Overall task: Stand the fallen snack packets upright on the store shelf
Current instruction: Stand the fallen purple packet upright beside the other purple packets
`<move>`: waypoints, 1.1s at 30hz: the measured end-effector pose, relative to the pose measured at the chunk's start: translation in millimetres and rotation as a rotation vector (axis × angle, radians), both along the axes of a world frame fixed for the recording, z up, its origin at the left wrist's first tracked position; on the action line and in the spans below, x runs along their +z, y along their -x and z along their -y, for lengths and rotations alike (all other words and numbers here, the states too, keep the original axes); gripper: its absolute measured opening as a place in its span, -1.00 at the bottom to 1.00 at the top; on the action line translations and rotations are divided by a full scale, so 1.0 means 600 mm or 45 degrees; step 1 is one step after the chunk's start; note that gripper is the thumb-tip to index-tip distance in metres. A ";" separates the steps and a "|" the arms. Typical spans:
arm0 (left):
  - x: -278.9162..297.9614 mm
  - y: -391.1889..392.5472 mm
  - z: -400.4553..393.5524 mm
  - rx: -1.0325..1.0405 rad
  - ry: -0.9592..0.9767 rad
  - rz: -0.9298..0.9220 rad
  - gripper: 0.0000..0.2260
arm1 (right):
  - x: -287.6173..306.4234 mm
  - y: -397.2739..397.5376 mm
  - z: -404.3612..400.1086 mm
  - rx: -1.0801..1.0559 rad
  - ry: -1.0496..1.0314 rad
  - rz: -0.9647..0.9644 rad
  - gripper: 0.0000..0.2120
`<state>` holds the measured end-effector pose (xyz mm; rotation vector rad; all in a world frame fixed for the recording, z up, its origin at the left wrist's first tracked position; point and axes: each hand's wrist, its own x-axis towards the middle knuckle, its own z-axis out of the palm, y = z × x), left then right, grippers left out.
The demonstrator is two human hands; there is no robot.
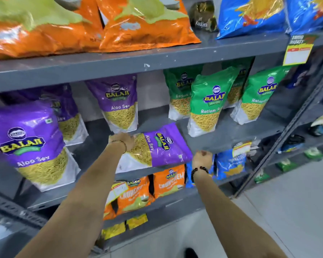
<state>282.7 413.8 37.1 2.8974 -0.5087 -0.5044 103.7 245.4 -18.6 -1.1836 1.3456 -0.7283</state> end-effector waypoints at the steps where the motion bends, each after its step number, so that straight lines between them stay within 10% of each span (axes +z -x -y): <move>1: 0.001 0.003 -0.005 0.003 -0.009 -0.002 -0.57 | -0.002 0.001 -0.017 0.060 -0.065 -0.001 -0.69; 10: -0.028 0.022 -0.057 0.237 0.204 -0.084 -0.48 | 0.017 -0.030 -0.108 0.714 -0.810 0.219 -0.57; 23: -0.054 0.060 -0.094 0.393 1.120 -0.631 -0.75 | 0.017 -0.042 -0.070 0.741 -0.466 0.436 -0.82; 33: 0.058 0.114 -0.164 -0.179 1.420 -0.883 -0.76 | 0.146 -0.037 0.010 1.405 -0.379 0.933 -0.79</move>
